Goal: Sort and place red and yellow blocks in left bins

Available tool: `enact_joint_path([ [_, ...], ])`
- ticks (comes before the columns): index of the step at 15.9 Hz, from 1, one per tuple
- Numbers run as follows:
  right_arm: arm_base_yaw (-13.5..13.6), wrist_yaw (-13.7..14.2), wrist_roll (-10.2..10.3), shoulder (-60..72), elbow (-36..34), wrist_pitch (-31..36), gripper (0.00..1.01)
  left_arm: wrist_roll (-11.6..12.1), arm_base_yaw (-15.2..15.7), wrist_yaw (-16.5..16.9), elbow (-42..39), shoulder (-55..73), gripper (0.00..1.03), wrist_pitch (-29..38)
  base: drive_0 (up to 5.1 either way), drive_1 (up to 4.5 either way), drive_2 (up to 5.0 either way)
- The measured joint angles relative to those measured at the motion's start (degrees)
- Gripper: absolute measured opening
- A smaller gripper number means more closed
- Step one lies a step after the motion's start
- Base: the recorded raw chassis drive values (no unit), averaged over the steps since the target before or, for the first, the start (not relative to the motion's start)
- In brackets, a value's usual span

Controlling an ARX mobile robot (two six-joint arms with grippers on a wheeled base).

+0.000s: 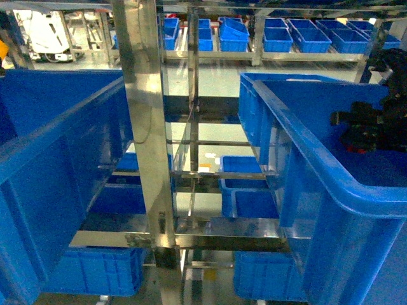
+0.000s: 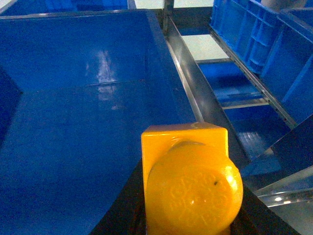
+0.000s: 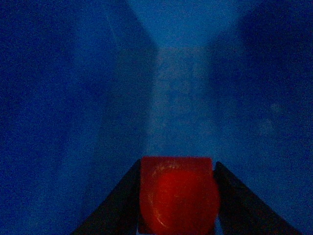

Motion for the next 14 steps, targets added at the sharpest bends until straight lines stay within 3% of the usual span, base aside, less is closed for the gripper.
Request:
enact_joint_path([
  [2, -0.3, 0.9, -0.4, -2.4, -2.4, 2.5, 0.58, 0.0, 0.0, 0.1, 0.0, 0.0, 0.28, 0.0, 0.0, 0.0, 0.0],
  [4, -2.3, -1.2, 0.7, -9.9, -8.3, 5.3, 0.82, 0.0, 0.0, 0.0, 0.0, 0.0, 0.28, 0.0, 0.0, 0.0, 0.0],
  [6, -3.9, -4.8, 3.2, -19.0, -14.9, 4.2, 1.0, 0.0, 0.0, 0.0, 0.0, 0.0, 0.28, 0.0, 0.0, 0.0, 0.0],
  [9, -4.0, -9.1, 5.6, -31.4, -22.2, -1.8, 0.98, 0.0, 0.0, 0.0, 0.0, 0.0, 0.28, 0.0, 0.0, 0.0, 0.0],
  [11, -3.2, -9.6, 6.8, -40.7, -24.3, -5.7, 0.98, 0.0, 0.0, 0.0, 0.0, 0.0, 0.28, 0.0, 0.0, 0.0, 0.0],
  [14, -4.1, -10.5, 6.6, -54.7, -25.8, -14.4, 0.98, 0.0, 0.0, 0.0, 0.0, 0.0, 0.28, 0.0, 0.0, 0.0, 0.0],
])
